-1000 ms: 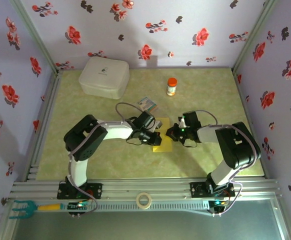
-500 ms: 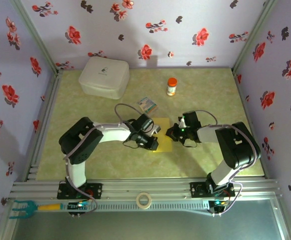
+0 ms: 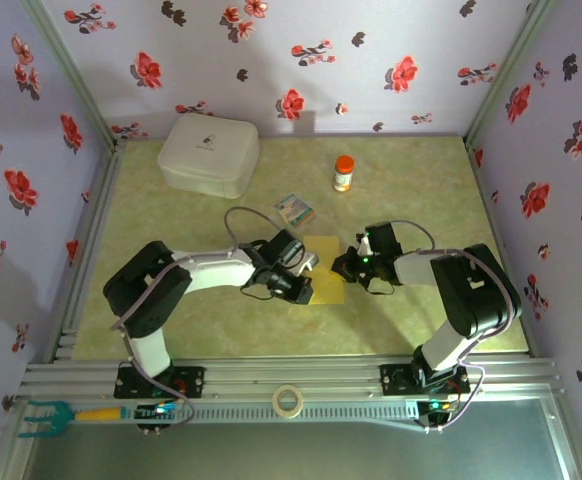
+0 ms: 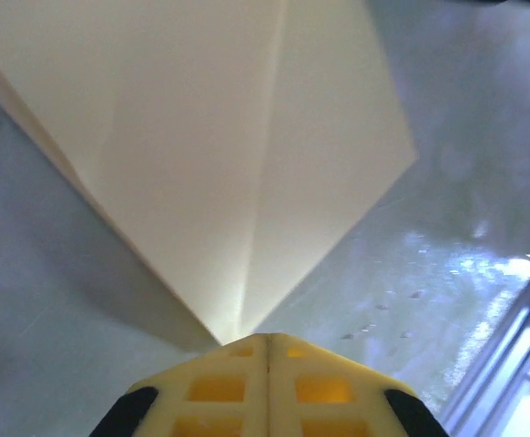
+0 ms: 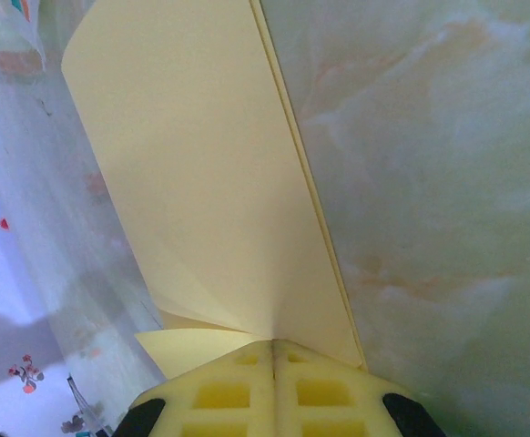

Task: Fold a paper plane with a square sheet of paper (pick it up from the middle)
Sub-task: Fold the triangle a second time at the center of the table, then turn over the paper at the center of the table.

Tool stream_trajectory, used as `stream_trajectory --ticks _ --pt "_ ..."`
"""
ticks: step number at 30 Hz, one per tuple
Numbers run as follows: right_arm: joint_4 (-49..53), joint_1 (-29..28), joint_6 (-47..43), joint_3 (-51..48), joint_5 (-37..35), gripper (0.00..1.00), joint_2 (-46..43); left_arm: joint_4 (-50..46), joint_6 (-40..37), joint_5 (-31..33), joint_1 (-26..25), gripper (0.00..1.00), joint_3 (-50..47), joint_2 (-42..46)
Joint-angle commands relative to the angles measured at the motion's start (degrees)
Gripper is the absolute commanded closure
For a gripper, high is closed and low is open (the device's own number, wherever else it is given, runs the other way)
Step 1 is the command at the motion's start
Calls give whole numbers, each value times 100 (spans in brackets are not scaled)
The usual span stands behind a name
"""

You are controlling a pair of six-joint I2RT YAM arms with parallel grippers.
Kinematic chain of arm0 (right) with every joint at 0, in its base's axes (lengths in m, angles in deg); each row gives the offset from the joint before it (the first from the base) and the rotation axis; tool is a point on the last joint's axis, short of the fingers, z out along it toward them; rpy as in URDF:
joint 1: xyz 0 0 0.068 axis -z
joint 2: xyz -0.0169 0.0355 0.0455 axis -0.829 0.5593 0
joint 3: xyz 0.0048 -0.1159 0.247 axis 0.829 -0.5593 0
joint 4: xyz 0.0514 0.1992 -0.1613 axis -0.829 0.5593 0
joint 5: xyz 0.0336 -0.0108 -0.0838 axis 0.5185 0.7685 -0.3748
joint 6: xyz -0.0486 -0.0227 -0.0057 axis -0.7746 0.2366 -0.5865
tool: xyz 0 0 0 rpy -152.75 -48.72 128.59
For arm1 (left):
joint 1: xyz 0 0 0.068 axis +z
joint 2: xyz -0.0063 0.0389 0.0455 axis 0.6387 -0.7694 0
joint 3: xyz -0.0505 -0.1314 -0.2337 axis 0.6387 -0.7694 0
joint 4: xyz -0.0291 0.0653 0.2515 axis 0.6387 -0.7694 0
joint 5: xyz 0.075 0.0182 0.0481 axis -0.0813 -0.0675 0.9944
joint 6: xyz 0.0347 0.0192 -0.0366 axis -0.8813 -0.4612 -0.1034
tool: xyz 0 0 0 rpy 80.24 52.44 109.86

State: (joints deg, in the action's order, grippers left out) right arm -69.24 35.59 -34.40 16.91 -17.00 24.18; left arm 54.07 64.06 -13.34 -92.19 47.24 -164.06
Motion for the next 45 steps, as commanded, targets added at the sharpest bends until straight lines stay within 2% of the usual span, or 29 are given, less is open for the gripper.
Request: stream_trajectory --ticks 1,4,8,13,18,26,30,36,45 --pt "317 -9 86 -107 -325 100 139 498 183 -136 115 94 -39 336" --pt "153 -8 131 -63 -127 98 26 709 344 -96 308 93 71 175" --pt "115 -11 144 58 59 88 -341 427 232 -60 361 93 520 -242" --pt "845 -12 -33 185 -88 74 -992 135 66 66 371 95 848 -746" --pt "1809 -16 -80 -105 -426 68 -1741 109 90 279 440 96 803 -910" --pt "2370 -437 362 -513 -709 60 -2507 454 318 173 450 98 566 -1021" --pt "2313 -746 591 -574 -878 55 -2557 512 373 115 450 100 458 -1008" --pt "2056 -927 684 -560 -817 55 -2186 555 426 109 450 100 393 -986" --pt "1882 -957 676 -562 -898 53 -1948 481 353 91 450 100 435 -1001"
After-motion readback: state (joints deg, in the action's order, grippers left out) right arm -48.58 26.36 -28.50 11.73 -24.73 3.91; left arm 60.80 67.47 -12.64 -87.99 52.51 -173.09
